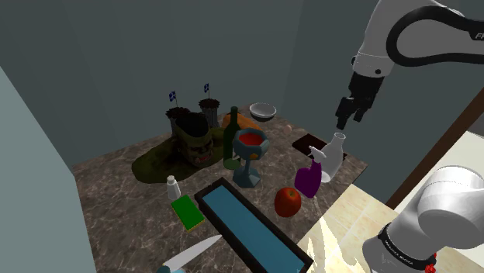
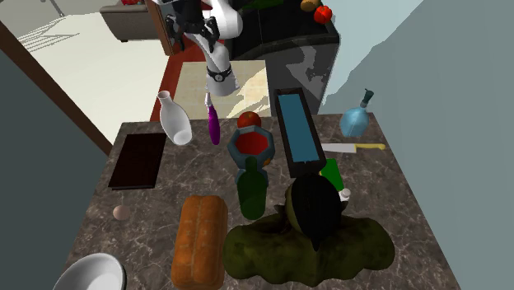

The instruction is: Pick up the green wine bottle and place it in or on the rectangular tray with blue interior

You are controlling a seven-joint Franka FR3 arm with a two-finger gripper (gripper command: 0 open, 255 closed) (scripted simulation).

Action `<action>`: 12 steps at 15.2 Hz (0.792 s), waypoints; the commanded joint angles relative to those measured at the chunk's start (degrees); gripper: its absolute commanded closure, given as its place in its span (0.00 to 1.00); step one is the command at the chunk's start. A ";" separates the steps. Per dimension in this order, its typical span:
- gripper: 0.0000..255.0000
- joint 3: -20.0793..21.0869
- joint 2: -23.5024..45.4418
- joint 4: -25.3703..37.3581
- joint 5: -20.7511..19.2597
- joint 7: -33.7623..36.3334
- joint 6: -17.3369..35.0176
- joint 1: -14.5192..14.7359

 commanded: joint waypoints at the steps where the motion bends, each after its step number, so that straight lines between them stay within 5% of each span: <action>1: 0.00 0.00 0.00 0.00 0.00 0.00 0.00 0.00; 12: 0.00 4.55 22.62 12.19 3.47 6.95 12.44 2.00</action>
